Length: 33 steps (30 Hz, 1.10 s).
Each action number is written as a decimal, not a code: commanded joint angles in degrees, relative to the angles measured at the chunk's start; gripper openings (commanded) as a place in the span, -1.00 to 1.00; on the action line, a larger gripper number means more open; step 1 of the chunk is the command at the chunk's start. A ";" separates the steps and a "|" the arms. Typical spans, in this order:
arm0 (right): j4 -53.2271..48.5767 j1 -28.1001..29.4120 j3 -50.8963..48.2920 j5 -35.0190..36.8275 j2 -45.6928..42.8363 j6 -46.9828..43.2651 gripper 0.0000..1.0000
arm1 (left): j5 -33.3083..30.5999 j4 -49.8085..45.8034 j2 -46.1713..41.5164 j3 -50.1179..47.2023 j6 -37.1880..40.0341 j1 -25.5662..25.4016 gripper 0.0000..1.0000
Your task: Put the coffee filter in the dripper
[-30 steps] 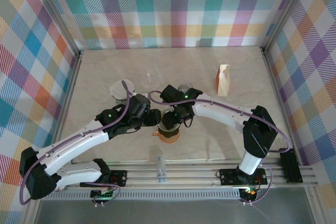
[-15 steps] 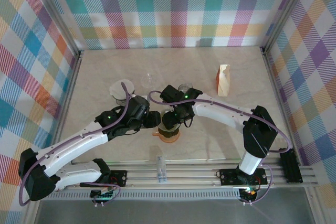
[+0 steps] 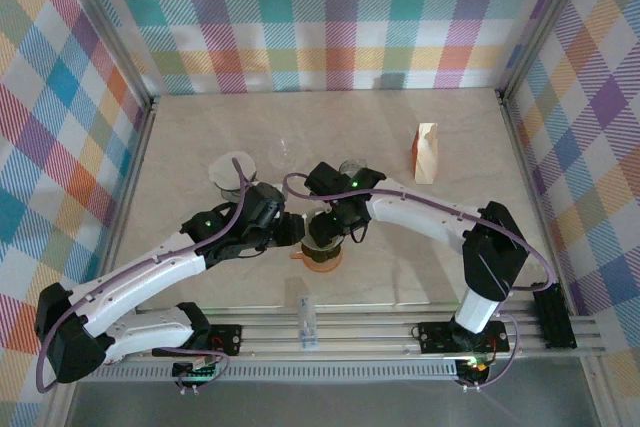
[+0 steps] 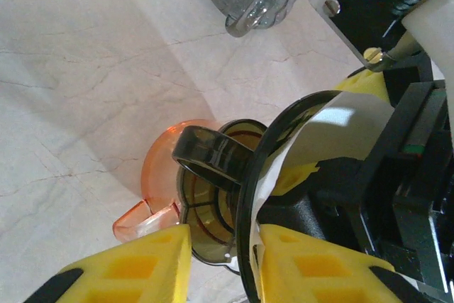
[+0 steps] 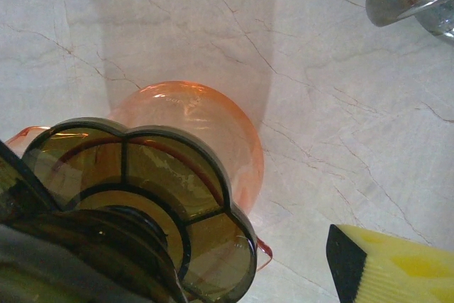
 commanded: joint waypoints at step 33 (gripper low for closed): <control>3.10 0.27 -1.35 3.08 -7.46 2.55 0.54 | 1.66 2.26 0.54 -2.48 -0.81 0.63 -0.55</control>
